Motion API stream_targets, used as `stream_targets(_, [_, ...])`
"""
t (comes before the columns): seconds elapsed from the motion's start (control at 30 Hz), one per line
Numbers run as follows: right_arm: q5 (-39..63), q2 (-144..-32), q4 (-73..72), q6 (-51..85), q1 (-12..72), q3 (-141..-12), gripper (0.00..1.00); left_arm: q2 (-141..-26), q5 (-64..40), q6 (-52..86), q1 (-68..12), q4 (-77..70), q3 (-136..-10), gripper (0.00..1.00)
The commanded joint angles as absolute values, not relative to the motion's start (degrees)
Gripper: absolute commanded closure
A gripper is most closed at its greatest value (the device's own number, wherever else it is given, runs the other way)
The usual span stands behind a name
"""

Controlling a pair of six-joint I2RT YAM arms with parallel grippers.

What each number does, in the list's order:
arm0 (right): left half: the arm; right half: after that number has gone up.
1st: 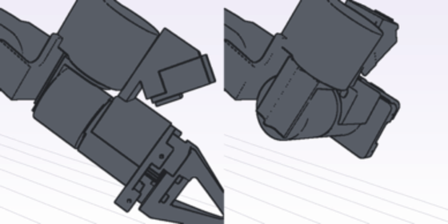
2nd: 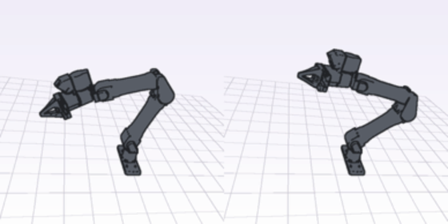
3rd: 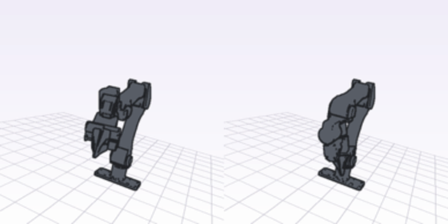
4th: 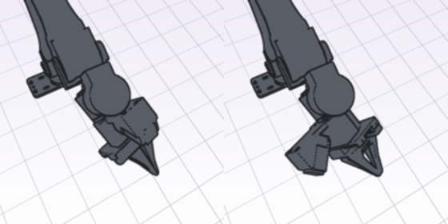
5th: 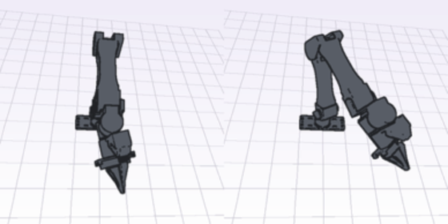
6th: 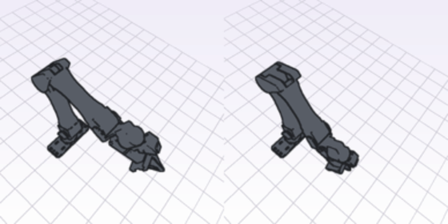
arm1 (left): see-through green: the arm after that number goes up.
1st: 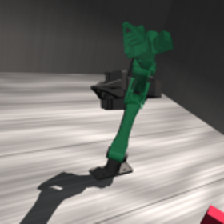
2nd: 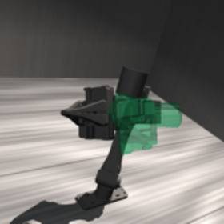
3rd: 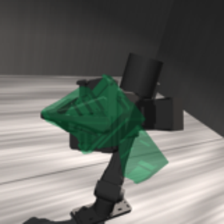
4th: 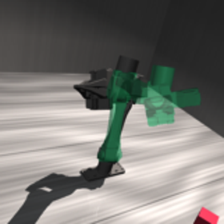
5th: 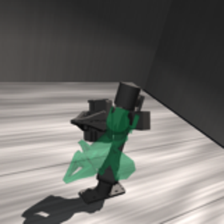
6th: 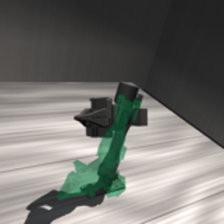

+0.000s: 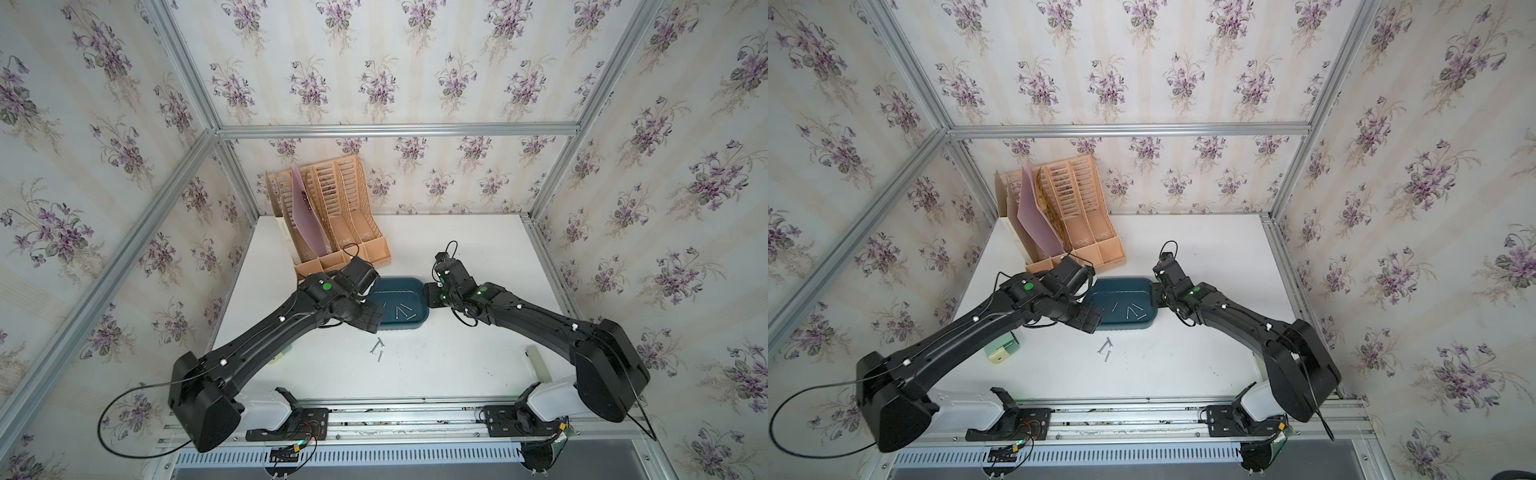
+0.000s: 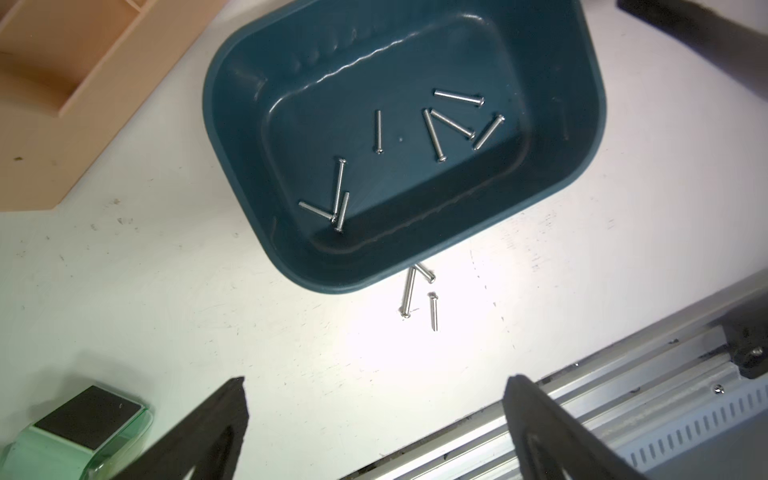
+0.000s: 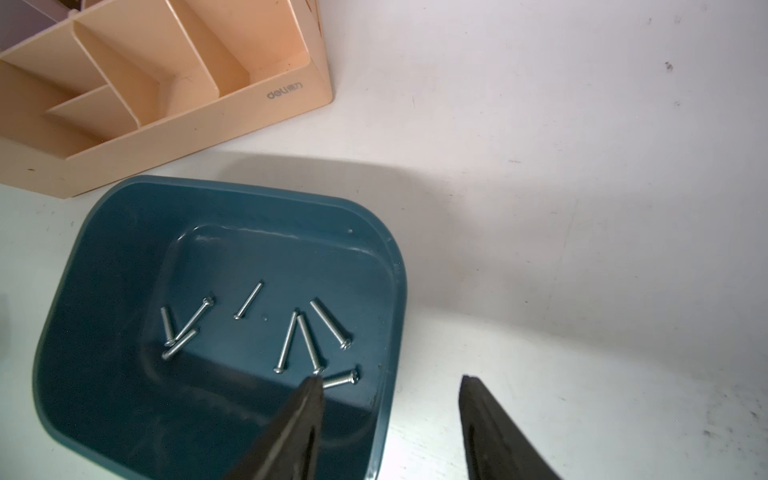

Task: Put the screws on the desktop into the storage box
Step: Place the screw in the storage box, then move the storage box to the center of the board.

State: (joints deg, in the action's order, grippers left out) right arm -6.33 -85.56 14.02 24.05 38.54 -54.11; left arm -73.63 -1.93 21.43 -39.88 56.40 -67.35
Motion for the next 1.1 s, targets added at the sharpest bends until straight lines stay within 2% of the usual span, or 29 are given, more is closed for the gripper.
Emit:
stream_targets(0.0, [-5.0,-88.4,13.0,24.4,38.2,-55.9,0.46,-69.5,-2.3,20.8,-39.8,59.1,-65.7,0.01])
stream_targets(0.43, [-7.5,-96.4,14.1,25.9,38.1,-59.1,0.64,-61.7,-1.4,22.4,-39.8,61.3,-60.7,0.01])
stream_targets(0.63, [-9.2,-98.5,15.7,26.5,38.1,-60.9,0.8,-60.9,-1.6,22.1,-39.8,60.3,-59.7,0.01])
stream_targets(0.77, [-11.6,-98.6,16.8,27.6,37.7,-61.7,0.87,-60.6,-1.8,21.6,-39.8,60.2,-59.7,0.01])
stream_targets(1.07, [-11.9,-99.1,16.8,28.3,34.4,-63.2,0.93,-61.3,-1.9,21.8,-39.8,59.6,-59.0,0.01])
